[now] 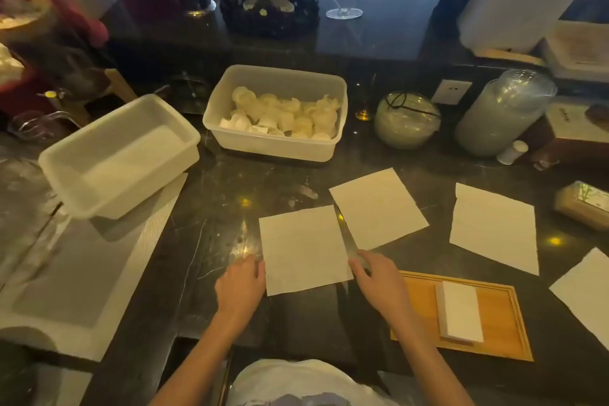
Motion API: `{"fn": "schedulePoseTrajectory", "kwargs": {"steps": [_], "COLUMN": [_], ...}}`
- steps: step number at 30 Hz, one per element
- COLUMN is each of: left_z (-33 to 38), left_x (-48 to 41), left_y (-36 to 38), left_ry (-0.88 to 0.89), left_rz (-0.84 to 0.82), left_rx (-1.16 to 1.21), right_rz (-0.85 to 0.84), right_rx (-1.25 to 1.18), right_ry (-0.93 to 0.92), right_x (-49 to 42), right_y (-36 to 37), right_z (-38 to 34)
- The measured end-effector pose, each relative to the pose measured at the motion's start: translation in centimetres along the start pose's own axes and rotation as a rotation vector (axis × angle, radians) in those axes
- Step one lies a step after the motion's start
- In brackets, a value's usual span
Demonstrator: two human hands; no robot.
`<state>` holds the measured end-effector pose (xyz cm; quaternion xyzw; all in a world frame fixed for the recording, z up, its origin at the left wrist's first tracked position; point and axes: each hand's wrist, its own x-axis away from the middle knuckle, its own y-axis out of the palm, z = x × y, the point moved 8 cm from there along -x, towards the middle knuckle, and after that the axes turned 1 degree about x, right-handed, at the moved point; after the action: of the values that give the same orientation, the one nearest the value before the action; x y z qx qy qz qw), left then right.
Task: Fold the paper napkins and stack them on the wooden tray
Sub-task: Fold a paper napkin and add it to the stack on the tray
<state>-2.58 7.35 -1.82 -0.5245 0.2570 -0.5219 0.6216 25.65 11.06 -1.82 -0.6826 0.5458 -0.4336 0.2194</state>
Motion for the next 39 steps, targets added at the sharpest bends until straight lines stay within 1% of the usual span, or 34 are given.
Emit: {"fn": "schedulePoseTrajectory", "kwargs": {"steps": [3, 5, 10, 12, 15, 17, 19, 20, 21, 23, 24, 25, 26, 27, 30, 31, 33, 35, 36, 37, 39], "left_z": [-1.2, -1.6, -2.4, -2.3, -1.9, -1.6, -1.2, -1.0, -0.9, -1.2, -1.5, -2.0, -2.3, -2.1, 0.1, 0.8, 1.8, 1.7, 1.5, 1.3, 1.5], "left_x": [-0.9, -1.4, -2.1, -2.1, -2.2, -2.4, -2.8, -3.1, -3.4, -3.8, -3.9, -4.0, -3.8, -3.5, -1.0, -0.3, 0.3, -0.2, -0.5, -0.7, -0.8], "left_y": [0.6, 1.4, 5.9, 7.3, 8.4, 8.8, 8.8, 8.5, 8.1, 6.7, 6.0, 5.6, 5.6, 5.8, 7.6, 7.9, 7.7, 7.2, 6.8, 6.2, 4.5], "left_ry": [-0.067, -0.126, -0.291, -0.325, -0.33, -0.297, -0.247, -0.223, -0.232, -0.366, -0.428, -0.479, -0.508, -0.518, -0.477, -0.46, -0.442, -0.442, -0.443, -0.434, -0.36], "left_rz": [0.026, -0.003, -0.255, -0.288, -0.294, -0.308, -0.352, -0.349, -0.342, -0.308, -0.28, -0.256, -0.269, -0.329, -0.64, -0.693, -0.686, -0.588, -0.547, -0.532, -0.589], "left_rx": [0.047, 0.077, 0.078, 0.088, 0.082, 0.066, 0.119, 0.26, 0.54, 1.279, 1.592, 1.782, 1.845, 1.827, 1.658, 1.647, 1.666, 1.657, 1.621, 1.582, 1.516], "right_rz": [0.039, 0.054, 0.068, 0.07, 0.06, 0.046, 0.024, 0.008, -0.016, -0.086, -0.125, -0.146, -0.152, -0.151, -0.203, -0.236, -0.292, -0.351, -0.354, -0.315, -0.155], "right_rx": [0.01, 0.007, 0.048, 0.085, 0.176, 0.209, 0.176, 0.104, -0.026, -0.396, -0.569, -0.68, -0.742, -0.786, -0.933, -0.949, -0.884, -0.746, -0.675, -0.622, -0.589], "right_ry": [0.036, 0.081, 0.254, 0.28, 0.279, 0.28, 0.28, 0.282, 0.299, 0.387, 0.435, 0.465, 0.478, 0.477, 0.439, 0.415, 0.353, 0.276, 0.237, 0.213, 0.219], "right_x": [-1.3, -2.1, -3.1, -3.1, -3.2, -3.3, -3.4, -3.4, -3.5, -3.1, -2.6, -2.1, -1.5, -0.9, 1.4, 2.2, 3.6, 4.6, 4.9, 4.8, 4.3], "right_y": [0.7, 1.2, 3.8, 4.7, 5.7, 6.2, 6.6, 6.8, 7.0, 7.4, 7.6, 7.7, 7.8, 8.0, 9.7, 10.3, 11.2, 11.4, 11.0, 10.1, 7.2], "right_z": [-0.6, -0.6, 0.5, 0.3, -0.1, -0.2, -0.1, 0.1, 0.3, 0.5, 0.1, -0.4, -1.0, -1.6, -3.9, -4.6, -5.4, -5.5, -5.2, -4.7, -3.0]}}
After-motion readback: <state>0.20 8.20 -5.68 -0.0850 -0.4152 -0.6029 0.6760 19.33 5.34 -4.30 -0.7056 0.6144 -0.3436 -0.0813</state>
